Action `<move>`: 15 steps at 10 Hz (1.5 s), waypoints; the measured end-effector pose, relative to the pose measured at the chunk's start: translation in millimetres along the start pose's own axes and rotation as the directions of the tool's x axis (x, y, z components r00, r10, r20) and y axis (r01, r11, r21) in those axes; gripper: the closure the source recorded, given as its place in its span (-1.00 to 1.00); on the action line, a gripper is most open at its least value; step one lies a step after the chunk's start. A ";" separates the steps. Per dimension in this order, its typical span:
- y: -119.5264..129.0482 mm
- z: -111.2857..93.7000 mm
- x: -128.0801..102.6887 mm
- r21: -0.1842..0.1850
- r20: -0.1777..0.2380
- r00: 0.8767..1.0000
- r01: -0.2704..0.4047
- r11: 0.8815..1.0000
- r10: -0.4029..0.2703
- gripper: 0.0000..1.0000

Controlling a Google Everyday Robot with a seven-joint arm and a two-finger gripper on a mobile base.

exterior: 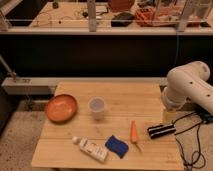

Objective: Pick up the ceramic cup

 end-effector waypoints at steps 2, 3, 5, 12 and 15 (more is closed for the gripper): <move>0.0 0.0 0.0 0.000 0.000 1.000 0.000 1.000 0.000 -0.60; 0.0 0.0 0.0 0.000 0.000 1.000 0.000 1.000 0.000 -0.60; 0.0 0.0 0.0 0.000 0.000 1.000 0.000 1.000 0.000 -0.60; 0.0 0.0 0.0 0.000 0.000 1.000 0.000 1.000 0.000 -0.60; -0.1 -0.2 -0.3 0.001 0.000 1.000 0.001 1.000 -0.001 -0.60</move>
